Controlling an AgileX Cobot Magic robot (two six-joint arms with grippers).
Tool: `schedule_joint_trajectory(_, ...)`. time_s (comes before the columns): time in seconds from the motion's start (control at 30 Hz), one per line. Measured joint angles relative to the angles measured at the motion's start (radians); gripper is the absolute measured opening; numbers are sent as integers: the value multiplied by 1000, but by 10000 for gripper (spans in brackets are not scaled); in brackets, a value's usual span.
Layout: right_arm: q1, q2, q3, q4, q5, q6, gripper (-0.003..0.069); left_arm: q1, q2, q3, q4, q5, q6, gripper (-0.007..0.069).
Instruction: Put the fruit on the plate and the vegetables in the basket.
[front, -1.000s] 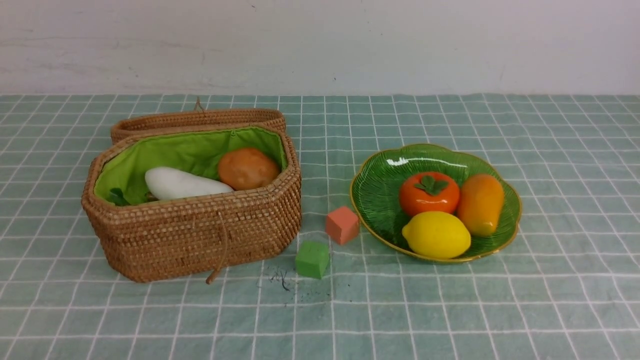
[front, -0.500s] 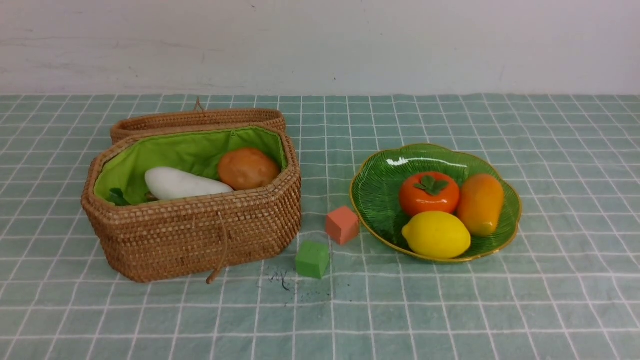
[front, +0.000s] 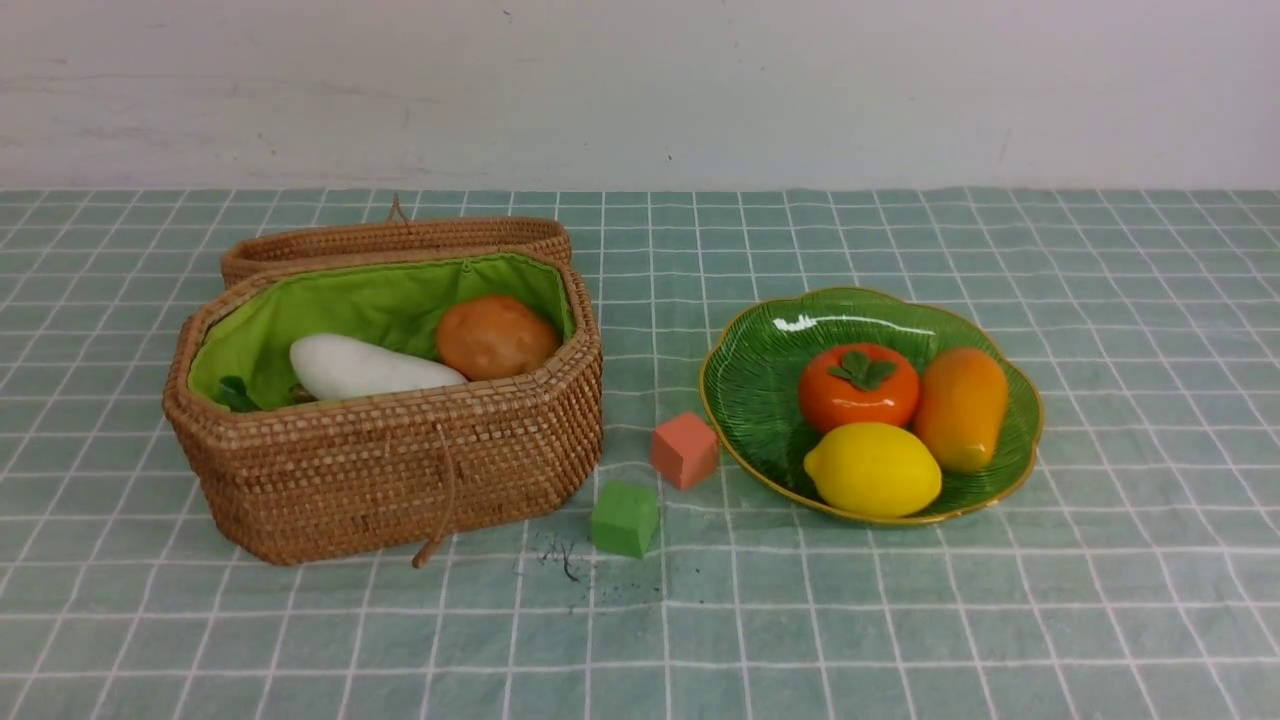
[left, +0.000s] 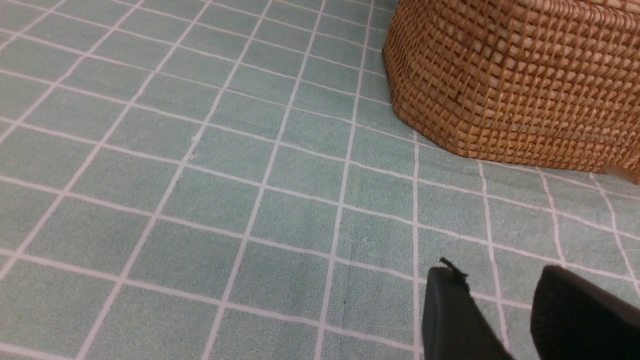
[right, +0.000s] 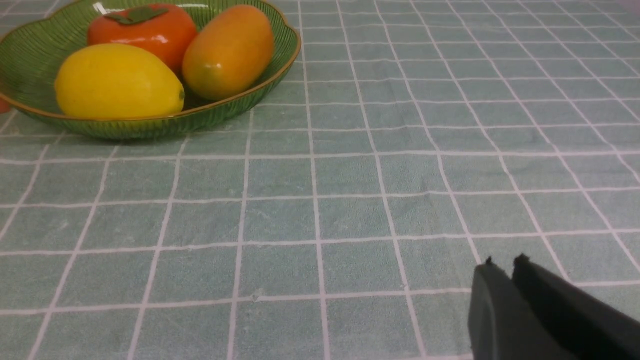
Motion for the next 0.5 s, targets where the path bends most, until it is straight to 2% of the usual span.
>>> schedule_joint_trajectory(0.5, 0, 0, 0, 0, 1, -1, 73, 0, 0, 0, 0, 0, 0, 239)
